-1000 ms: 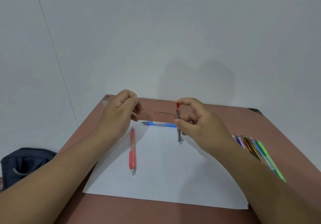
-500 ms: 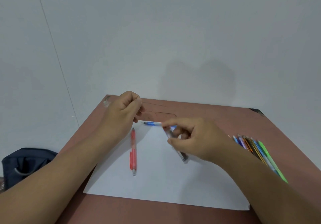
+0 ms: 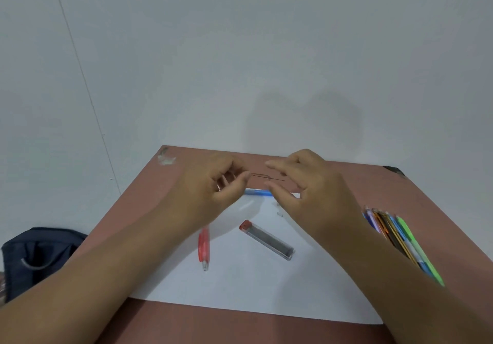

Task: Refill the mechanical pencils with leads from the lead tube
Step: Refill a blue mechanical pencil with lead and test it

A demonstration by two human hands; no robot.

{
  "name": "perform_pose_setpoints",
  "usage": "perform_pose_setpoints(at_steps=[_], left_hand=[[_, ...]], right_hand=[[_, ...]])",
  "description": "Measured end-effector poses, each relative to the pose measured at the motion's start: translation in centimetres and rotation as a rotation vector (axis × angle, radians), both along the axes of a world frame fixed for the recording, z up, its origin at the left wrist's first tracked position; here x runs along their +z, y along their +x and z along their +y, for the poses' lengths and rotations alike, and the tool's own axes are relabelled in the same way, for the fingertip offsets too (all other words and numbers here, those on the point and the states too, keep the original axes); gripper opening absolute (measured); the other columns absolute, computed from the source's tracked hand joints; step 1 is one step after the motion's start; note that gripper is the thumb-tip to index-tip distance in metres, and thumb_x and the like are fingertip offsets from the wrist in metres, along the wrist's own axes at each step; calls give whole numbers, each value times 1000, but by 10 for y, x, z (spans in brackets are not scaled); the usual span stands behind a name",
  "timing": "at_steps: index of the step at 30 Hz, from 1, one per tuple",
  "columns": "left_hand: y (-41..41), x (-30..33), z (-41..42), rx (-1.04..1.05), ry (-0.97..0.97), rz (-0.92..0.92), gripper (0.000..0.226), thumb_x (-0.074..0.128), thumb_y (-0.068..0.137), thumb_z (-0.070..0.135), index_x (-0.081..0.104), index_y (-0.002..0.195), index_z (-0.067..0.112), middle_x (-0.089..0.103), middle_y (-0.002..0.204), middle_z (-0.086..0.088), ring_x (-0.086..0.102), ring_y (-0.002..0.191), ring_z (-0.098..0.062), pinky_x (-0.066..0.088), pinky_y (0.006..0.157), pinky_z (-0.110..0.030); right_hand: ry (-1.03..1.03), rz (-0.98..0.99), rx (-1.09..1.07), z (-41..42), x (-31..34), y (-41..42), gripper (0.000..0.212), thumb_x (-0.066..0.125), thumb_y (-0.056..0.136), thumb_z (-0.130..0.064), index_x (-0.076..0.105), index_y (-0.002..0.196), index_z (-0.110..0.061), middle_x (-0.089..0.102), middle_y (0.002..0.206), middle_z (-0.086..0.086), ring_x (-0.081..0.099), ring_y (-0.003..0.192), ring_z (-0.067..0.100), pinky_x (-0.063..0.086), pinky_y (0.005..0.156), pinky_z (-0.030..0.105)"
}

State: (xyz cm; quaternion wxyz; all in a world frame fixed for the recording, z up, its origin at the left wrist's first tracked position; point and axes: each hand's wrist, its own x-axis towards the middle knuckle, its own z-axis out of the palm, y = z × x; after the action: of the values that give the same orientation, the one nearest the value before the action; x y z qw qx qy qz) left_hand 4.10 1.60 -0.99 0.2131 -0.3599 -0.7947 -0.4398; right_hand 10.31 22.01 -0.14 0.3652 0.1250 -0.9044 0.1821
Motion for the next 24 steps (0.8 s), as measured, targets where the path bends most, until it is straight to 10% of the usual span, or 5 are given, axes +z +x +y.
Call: perform_pose_setpoints(at_steps=[9,16,24], left_hand=[[-11,-6,4,-29,-27,-11,31,48,98,46,69,93,23,67,83,9,61,81,-12,45,67,-21],[-37,-21,8,95,-411,-75,27,57,98,38,70,121,32,66,114,15,55,110,-8,45,94,-27],[-42,-28,10,151,-528,-46,17,60,95,37,75,101,31,66,100,13,54,101,-12,51,86,-38]], right_hand=[[132,87,-26,3,-8,-10,13,71,89,-11,80,99,-13,68,87,2,62,76,20,56,70,32],[-213,-66,-96,4,4,-3,10,77,86,-15,79,86,-25,68,79,-13,58,70,1,49,68,19],[-364,-162,-109,-1,10,2,7,76,87,-20,79,85,-25,69,74,-18,62,77,3,50,65,17]])
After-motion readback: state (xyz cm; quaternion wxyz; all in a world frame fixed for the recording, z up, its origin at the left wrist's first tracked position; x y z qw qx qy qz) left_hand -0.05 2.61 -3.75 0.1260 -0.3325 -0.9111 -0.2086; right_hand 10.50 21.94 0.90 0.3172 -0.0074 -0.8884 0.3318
